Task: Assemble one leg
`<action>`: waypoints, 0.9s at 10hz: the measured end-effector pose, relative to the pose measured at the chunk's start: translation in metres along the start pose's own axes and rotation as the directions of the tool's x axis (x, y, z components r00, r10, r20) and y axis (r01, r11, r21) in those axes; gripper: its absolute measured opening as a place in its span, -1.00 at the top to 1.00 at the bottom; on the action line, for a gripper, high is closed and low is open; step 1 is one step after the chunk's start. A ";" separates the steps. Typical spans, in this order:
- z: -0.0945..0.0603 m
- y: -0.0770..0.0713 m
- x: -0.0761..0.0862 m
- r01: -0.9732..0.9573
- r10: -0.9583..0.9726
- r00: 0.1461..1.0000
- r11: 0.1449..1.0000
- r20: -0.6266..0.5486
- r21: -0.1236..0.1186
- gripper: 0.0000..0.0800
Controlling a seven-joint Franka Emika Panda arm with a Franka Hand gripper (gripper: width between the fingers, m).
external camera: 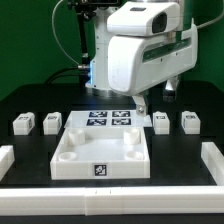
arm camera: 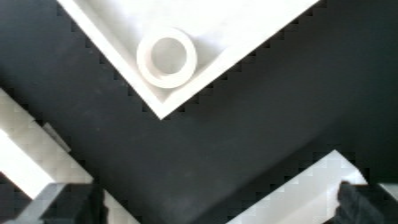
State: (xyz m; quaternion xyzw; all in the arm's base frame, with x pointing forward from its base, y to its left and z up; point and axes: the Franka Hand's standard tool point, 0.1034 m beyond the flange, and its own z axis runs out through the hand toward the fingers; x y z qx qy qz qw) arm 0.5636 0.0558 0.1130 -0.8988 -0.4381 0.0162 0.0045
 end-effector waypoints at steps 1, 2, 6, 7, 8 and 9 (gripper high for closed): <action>0.002 -0.002 -0.004 0.044 -0.044 0.999 0.999 -0.004 -0.005 -0.63; 0.014 -0.020 -0.031 0.079 -0.079 0.997 0.997 -0.001 -0.004 -0.63; 0.083 -0.052 -0.152 0.587 -0.587 0.810 0.810 -0.019 -0.014 -0.63; 0.100 -0.049 -0.161 0.647 -0.647 0.762 0.762 -0.029 -0.001 -0.63; 0.108 -0.042 -0.163 0.632 -0.632 0.774 0.775 -0.036 0.004 -0.63; 0.111 -0.039 -0.163 0.627 -0.627 0.778 0.779 -0.038 0.006 -0.63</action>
Offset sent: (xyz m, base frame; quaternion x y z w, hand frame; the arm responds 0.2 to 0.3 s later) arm -0.1000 -0.0531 -0.0430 -0.0030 0.0361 -0.3442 0.9382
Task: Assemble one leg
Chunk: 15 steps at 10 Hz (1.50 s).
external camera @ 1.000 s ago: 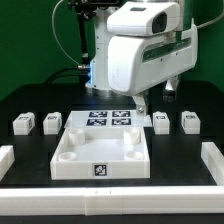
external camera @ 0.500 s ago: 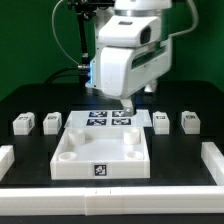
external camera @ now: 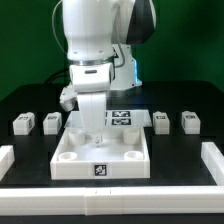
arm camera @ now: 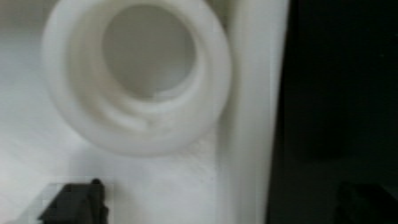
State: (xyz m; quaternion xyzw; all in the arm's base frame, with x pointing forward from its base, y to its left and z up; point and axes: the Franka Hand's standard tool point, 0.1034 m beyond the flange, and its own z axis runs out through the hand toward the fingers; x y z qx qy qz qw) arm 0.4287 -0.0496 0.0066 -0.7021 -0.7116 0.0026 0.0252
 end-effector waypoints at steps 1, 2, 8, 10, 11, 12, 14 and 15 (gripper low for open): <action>0.000 0.000 0.000 0.000 0.000 1.000 1.000 0.001 0.000 -0.63; 0.000 0.000 0.000 -0.001 0.001 1.000 1.000 0.000 0.001 -0.27; 0.000 0.001 -0.001 -0.004 0.004 1.000 1.000 0.002 -0.004 0.85; 0.000 0.001 -0.001 -0.004 0.004 1.000 1.000 0.002 -0.004 0.85; 0.000 0.001 -0.001 -0.004 0.004 1.000 1.000 0.002 -0.004 0.85; 0.000 0.001 -0.001 -0.004 0.004 1.000 1.000 0.002 -0.004 0.85; 0.000 0.003 0.001 -0.015 0.015 1.000 1.000 0.001 -0.007 0.85; -0.001 0.016 0.015 -0.031 0.031 0.999 0.999 -0.006 -0.021 0.85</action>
Offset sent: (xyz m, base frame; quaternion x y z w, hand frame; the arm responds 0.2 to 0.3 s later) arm 0.0000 0.0000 0.0000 0.0000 0.0000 0.0000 1.0000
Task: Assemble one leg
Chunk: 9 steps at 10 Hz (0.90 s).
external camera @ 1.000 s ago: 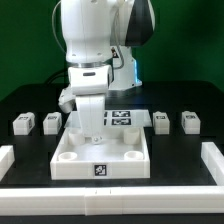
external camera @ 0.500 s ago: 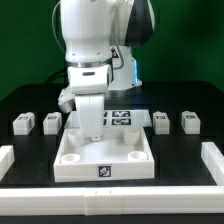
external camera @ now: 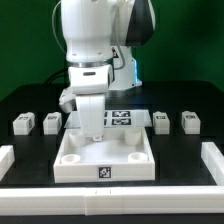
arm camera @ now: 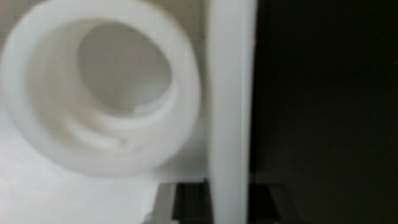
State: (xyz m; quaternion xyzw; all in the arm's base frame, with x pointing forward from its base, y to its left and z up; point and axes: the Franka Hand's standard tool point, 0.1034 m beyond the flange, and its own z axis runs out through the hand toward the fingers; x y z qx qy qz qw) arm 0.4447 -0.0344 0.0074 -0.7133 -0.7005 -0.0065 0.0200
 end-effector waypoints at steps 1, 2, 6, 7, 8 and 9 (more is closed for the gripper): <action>0.001 0.013 0.015 0.012 -0.012 1.000 1.000 -0.009 -0.012 0.85; 0.000 0.027 0.031 -0.014 0.014 1.000 1.000 -0.018 -0.019 0.85; 0.002 0.056 0.073 0.004 -0.006 0.999 0.999 -0.040 -0.041 0.85; 0.003 0.056 0.079 0.003 -0.005 0.999 0.999 -0.042 -0.039 0.85; 0.003 0.056 0.084 0.010 -0.012 0.999 0.999 -0.046 -0.039 0.85; 0.003 0.056 0.084 0.009 -0.011 0.999 0.999 -0.046 -0.039 0.85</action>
Offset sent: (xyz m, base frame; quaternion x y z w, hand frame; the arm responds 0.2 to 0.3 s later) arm 0.0470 0.0500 0.0055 -0.0147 0.0144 -0.0128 0.9997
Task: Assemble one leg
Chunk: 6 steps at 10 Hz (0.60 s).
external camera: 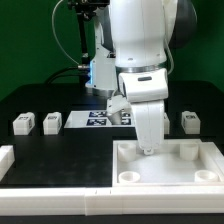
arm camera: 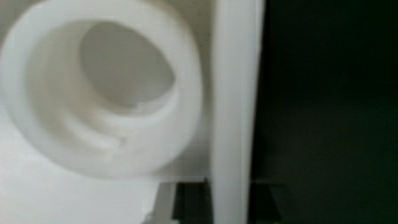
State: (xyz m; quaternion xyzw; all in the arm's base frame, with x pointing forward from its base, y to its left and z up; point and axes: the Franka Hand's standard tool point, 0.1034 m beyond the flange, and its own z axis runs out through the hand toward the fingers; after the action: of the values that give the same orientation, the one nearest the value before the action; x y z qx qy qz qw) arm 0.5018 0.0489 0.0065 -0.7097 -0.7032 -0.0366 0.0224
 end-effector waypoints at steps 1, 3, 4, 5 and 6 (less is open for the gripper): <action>0.000 0.000 0.000 -0.006 0.006 1.000 1.000 0.000 0.000 0.85; 0.000 0.000 -0.001 -0.007 0.007 1.000 1.000 0.000 0.000 0.62; 0.000 0.000 -0.001 -0.008 0.008 1.000 1.000 0.000 0.000 0.28; 0.000 0.000 -0.001 -0.008 0.008 1.000 1.000 0.001 0.000 0.28; 0.000 0.000 -0.002 -0.008 0.008 1.000 1.000 0.001 0.000 -0.21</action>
Offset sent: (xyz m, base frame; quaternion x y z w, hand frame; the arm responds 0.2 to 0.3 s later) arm 0.0000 0.0000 0.0000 0.0000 0.0000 0.0000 1.0000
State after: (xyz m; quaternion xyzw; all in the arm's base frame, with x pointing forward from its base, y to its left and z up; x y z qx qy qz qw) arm 0.5016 0.0472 0.0063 -0.7127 -0.7002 -0.0361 0.0225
